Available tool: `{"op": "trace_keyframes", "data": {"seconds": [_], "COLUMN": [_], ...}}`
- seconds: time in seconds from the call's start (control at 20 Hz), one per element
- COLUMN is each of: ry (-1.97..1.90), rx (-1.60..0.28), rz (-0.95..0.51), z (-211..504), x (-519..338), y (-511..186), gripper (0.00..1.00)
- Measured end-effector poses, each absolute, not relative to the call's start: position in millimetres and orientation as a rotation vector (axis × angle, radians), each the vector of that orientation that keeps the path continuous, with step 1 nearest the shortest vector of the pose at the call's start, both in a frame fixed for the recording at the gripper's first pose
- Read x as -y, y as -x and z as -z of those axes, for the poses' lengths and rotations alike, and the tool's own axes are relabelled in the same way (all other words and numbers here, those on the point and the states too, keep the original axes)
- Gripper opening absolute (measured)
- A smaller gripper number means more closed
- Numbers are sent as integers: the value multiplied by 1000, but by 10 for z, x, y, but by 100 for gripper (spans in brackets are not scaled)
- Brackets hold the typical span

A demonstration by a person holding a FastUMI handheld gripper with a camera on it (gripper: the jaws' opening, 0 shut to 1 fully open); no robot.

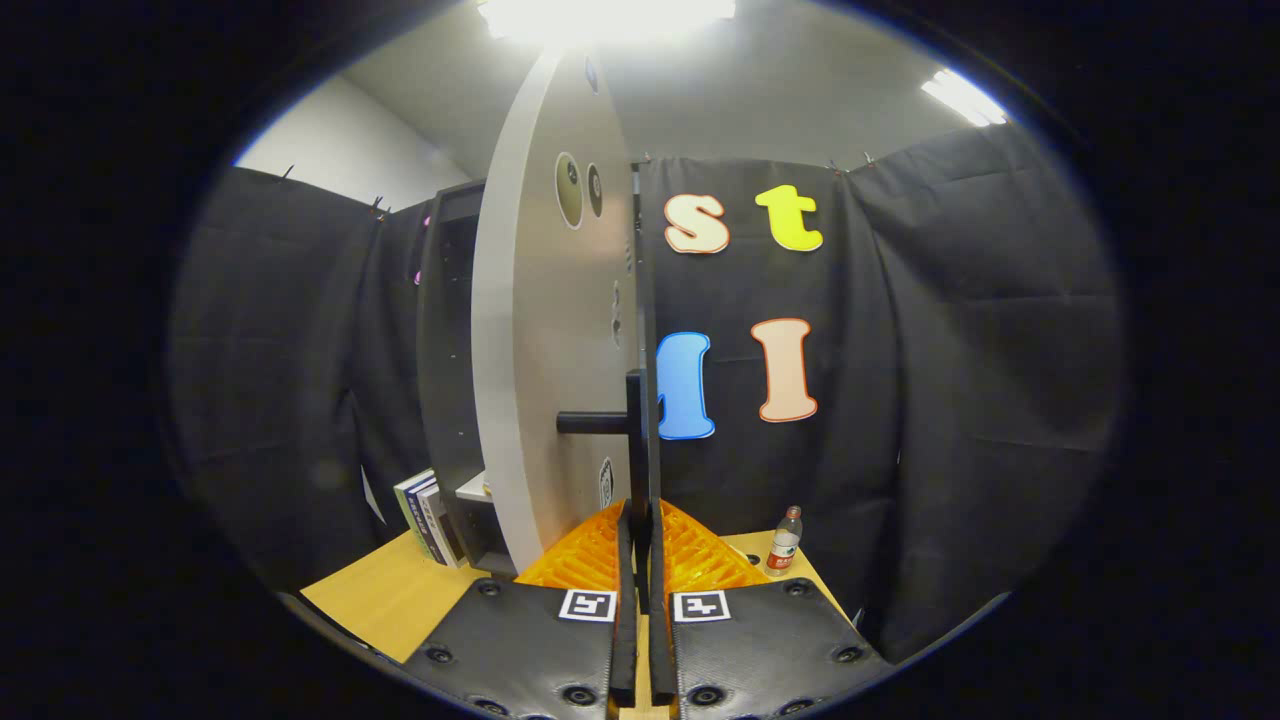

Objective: Open the shoe cabinet door, grab the shoes and put them into the shoe cabinet, then close the shoe cabinet door.

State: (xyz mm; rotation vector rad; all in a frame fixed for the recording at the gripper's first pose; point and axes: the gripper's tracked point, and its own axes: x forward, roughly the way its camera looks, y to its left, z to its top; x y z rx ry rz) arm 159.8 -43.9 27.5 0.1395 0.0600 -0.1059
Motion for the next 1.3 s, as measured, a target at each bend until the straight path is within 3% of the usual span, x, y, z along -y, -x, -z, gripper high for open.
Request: {"op": "trace_keyframes", "data": {"seconds": [0.1,0.25,0.55,0.75,0.85,1.05,1.1,1.3], "ry": [-167,-184,-167,-174,-184,-168,-193,-193], "rx": [-59,-40,-82,-54,-53,-53,-47,-92], "rz": [80,9,42,67,49,13,-19,-113], "z": [-260,-323,-281,-538,-593,-624,-652,-621], "x": [416,357,426,436,320,45,-92,-585], "y": [-1609,-1562,-1385,-1025,-909,-761,-753,-651], "gripper": [2,5,13,10,26,39,51,78]}}
